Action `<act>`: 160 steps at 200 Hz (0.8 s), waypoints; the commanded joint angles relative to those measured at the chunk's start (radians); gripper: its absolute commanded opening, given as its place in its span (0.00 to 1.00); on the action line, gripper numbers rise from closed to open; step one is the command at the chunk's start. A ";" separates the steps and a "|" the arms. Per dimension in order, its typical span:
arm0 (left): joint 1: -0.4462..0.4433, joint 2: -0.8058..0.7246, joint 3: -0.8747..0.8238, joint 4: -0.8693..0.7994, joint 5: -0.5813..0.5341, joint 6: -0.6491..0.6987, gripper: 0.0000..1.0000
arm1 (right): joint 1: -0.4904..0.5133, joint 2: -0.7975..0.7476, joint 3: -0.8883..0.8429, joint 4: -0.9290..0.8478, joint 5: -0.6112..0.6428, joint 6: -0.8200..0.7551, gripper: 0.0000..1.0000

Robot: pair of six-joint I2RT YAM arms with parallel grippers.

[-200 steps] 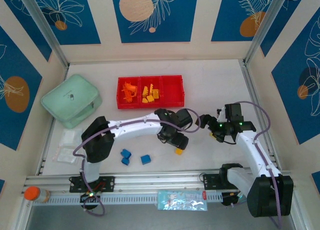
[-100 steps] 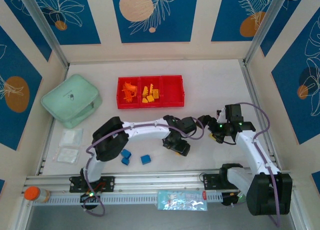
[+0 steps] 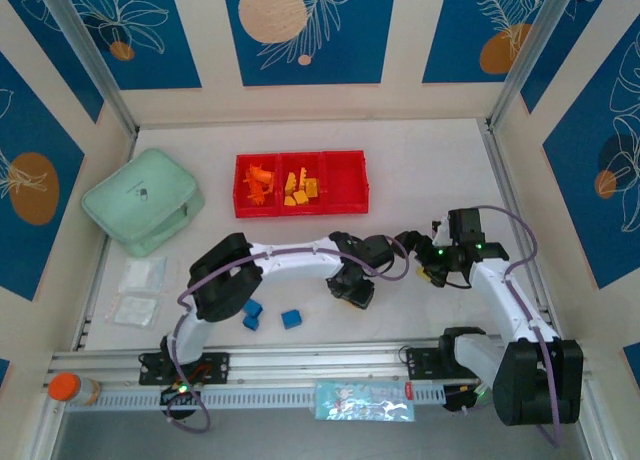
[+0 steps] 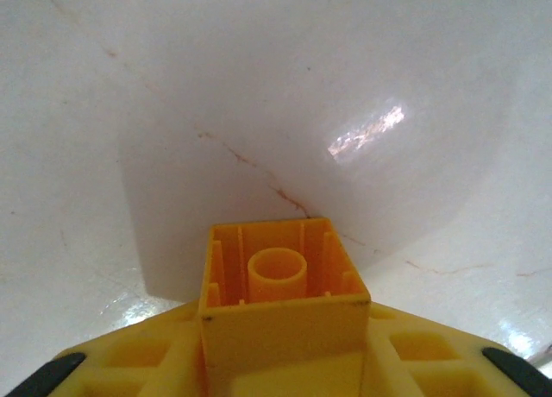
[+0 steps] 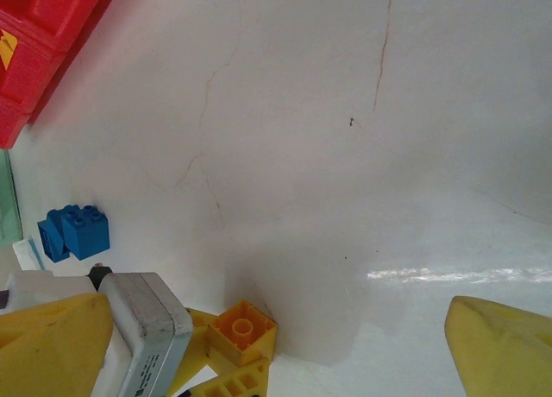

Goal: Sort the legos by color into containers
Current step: Pick up the lego from the middle-left of the table, then place the lego in the container.

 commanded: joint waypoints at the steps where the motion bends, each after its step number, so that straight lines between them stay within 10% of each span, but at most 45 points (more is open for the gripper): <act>1: 0.001 -0.010 -0.003 0.006 -0.022 0.019 0.37 | 0.010 0.004 0.001 0.003 -0.034 -0.003 0.99; 96: 0.229 -0.288 -0.076 -0.016 -0.117 0.085 0.32 | 0.144 0.055 0.107 0.040 -0.093 -0.010 0.99; 160: 0.494 -0.111 0.199 -0.023 -0.203 0.176 0.32 | 0.308 0.165 0.196 0.193 -0.053 0.033 0.99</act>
